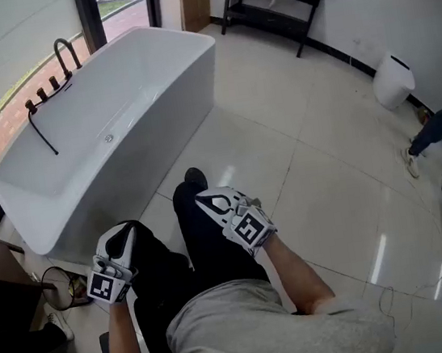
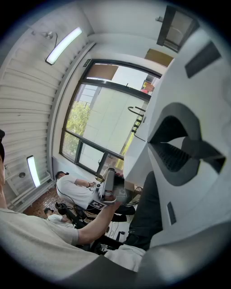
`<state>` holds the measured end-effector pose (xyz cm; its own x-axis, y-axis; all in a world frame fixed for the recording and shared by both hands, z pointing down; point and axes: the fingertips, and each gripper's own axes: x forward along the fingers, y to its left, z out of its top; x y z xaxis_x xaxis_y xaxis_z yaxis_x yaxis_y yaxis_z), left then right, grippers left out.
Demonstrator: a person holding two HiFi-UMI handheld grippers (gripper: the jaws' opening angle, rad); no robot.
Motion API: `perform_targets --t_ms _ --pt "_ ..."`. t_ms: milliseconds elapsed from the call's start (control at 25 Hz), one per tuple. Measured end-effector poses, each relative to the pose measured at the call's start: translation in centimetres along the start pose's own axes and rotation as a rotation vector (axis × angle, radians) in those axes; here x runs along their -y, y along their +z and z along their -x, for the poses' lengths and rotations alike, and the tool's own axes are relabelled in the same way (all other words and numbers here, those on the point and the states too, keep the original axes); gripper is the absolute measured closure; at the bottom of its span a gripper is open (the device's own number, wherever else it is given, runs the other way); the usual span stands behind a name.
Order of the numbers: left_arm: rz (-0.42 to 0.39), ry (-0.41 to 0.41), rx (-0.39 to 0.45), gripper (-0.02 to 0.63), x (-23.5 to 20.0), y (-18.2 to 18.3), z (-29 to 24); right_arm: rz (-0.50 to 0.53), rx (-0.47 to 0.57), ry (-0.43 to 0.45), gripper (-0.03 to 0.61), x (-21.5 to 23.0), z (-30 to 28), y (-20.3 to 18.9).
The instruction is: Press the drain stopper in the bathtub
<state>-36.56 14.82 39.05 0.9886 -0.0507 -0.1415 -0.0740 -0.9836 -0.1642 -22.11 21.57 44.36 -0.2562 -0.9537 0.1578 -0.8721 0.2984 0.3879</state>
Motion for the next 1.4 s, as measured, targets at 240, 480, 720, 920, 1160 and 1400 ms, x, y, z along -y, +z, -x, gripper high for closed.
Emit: perform_targets --t_ms 240,480,720,920,1160,1400 --pt "0.011 0.030 0.005 0.606 -1.0 -0.3 -9.4 0.052 -0.044 -0.089 0.578 6.0 3.2 -1.6" --pt "-0.050 0.071 -0.042 0.606 -2.7 0.8 -13.3 0.103 -0.063 -0.029 0.578 8.7 -1.3 -3.0" --pt "-0.111 0.180 0.075 0.606 -5.7 3.8 -15.7 0.107 0.037 0.055 0.578 15.5 -6.5 -2.9" --pt "-0.148 0.303 0.054 0.606 -8.6 3.6 -16.0 0.199 0.089 0.221 0.578 17.6 -10.3 -4.1" --pt "-0.184 0.491 0.133 0.606 -10.1 5.0 -15.9 0.286 0.140 0.428 0.578 19.4 -13.7 -4.9" --pt "-0.209 0.636 0.169 0.606 -9.9 5.9 -17.8 0.302 0.215 0.594 0.578 20.0 -14.0 -5.7"
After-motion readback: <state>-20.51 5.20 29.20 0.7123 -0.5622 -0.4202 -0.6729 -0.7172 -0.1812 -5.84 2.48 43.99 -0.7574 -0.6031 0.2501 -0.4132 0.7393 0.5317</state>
